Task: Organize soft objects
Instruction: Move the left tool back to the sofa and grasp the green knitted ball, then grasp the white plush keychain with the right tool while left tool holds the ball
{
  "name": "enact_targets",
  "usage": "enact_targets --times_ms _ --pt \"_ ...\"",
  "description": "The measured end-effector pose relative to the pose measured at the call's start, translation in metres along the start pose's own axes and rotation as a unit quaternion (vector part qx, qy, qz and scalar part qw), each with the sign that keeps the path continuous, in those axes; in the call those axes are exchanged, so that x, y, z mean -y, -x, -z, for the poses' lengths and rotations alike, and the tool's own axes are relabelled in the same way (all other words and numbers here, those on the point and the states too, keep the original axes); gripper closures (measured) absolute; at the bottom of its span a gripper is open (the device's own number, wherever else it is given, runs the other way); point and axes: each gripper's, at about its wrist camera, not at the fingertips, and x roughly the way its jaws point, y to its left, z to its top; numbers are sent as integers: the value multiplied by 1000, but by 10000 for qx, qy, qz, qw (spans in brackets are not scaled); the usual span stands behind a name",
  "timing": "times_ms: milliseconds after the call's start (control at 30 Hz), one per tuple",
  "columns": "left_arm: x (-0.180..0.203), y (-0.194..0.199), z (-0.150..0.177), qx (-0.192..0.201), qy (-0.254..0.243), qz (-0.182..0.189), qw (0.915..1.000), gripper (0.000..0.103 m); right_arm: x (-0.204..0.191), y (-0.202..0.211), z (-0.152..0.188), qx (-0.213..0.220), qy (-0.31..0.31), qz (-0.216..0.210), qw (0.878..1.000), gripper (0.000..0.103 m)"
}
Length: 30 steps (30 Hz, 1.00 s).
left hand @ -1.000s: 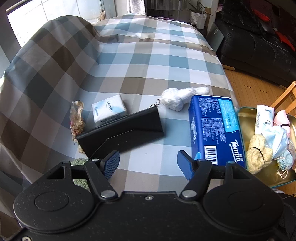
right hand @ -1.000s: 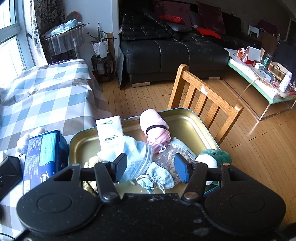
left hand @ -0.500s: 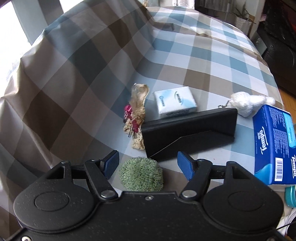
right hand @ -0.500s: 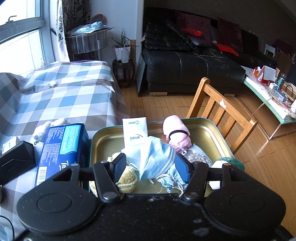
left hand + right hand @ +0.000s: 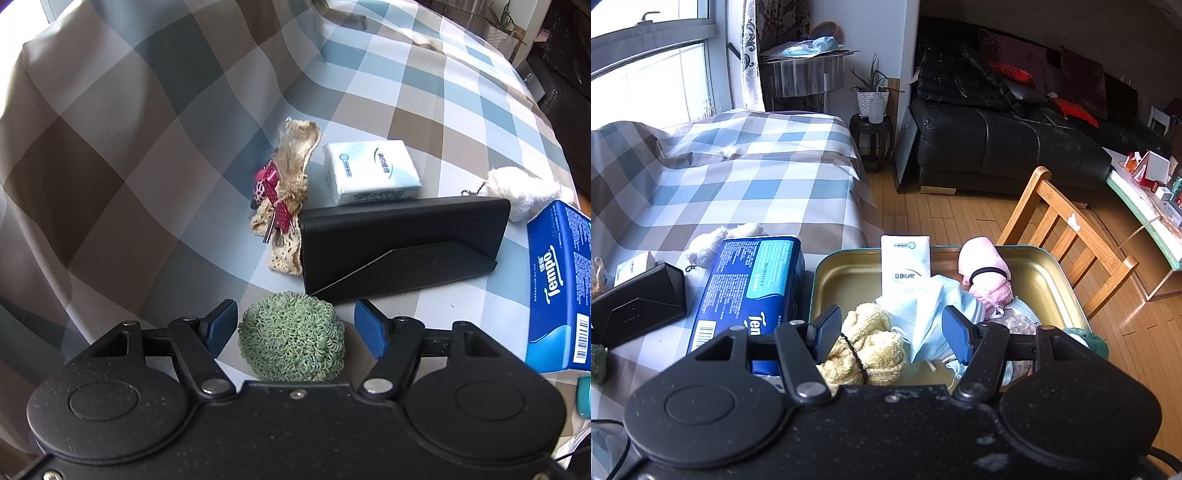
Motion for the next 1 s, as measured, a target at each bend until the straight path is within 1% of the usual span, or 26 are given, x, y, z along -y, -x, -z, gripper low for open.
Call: enact_targets --times_ms 100,167,333,400,467,500,533,567,633,700,767,800,900,933,967,1000 --pt "-1 -8 4 -77 18 -6 10000 37 -5 -1 -3 -33 0 -115 9999 43" --pt "0 -12 5 -103 -23 -38 9999 37 -10 -3 -6 -38 1 -205 9998 41" --pt "-1 -23 8 -139 -89 -56 9998 37 -34 -11 -20 -38 193 -441 9988 39" --pt "-4 -29 9 -194 -57 -33 9998 36 -47 -14 -27 -5 299 -551 9980 36" --pt "-5 -28 9 -124 -72 -20 9999 34 -60 -16 -33 59 397 -664 9970 31" --pt "-4 -29 9 -102 -124 -42 9999 33 -68 -17 -37 99 458 -713 9964 30" --pt "-3 -29 10 -75 -168 -73 9998 30 -74 -19 -39 134 512 -747 9958 28" --pt "-2 -30 11 -37 -197 -101 9997 27 -82 -20 -43 175 580 -773 9952 24" --pt "-2 -31 12 25 -225 -146 9996 23 -98 -24 -48 247 724 -776 9941 18" --pt "-3 -33 12 47 -221 -173 9996 19 -113 -28 -52 299 900 -719 9929 16" --pt "-5 -34 12 50 -161 -102 9998 17 -125 -35 -55 286 1027 -686 9919 11" --pt "-6 -35 12 48 -142 -56 9999 17 -131 -41 -56 244 1083 -723 9912 11" --pt "-4 -37 10 15 -256 -94 9996 13 -146 -57 -61 74 1166 -830 9897 11" --pt "-6 -39 9 -17 -271 -9 9996 10 -150 -62 -62 46 1198 -840 9892 11" --pt "-8 -41 7 -56 -270 89 9996 3 -155 -68 -63 25 1232 -844 9888 11" --pt "-7 -43 7 -87 -316 114 9994 2 -158 -74 -65 6 1251 -864 9884 11"
